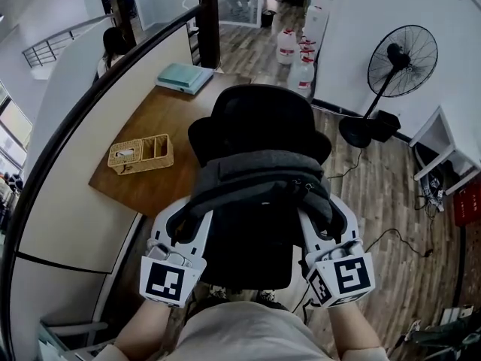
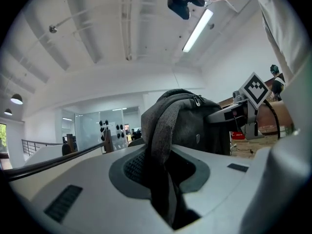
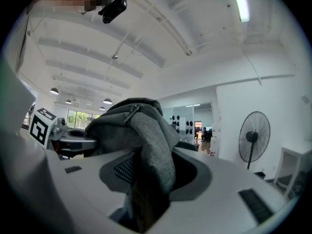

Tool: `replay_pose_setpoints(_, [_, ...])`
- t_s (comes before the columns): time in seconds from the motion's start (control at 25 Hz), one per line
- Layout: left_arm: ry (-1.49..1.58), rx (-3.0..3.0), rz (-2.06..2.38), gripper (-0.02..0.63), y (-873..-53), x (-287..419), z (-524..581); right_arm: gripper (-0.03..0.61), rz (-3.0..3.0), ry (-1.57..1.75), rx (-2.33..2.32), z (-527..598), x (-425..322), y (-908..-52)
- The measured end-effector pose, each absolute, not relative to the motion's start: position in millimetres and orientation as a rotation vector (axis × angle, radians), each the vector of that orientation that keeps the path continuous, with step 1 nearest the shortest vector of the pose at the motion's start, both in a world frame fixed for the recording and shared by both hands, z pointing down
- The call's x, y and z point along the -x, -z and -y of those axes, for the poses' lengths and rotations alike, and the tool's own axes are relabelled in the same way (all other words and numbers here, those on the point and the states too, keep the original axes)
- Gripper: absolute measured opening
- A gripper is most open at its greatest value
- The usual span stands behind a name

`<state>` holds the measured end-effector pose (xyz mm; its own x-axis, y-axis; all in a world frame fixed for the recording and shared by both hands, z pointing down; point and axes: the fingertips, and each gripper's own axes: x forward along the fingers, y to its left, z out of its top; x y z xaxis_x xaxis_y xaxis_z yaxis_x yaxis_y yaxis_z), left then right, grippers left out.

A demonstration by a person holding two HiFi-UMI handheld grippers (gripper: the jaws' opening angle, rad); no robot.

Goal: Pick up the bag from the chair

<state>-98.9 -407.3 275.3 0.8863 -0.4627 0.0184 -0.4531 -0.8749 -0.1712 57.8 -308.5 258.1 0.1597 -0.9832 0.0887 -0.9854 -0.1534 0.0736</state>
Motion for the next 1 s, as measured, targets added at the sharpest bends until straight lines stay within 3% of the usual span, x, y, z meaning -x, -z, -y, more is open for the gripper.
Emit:
replay_pose_setpoints(0.36, [0.233,2.951,-0.708,0.081,-313,97,403,0.173,1.962,-0.182,-2.256,309,-63,-296])
replay_pose_setpoints(1.0, [0.212,2.947,-0.744,0.083,-313,98,407,0.175,1.993,-0.176,-2.217,313,-64,-295])
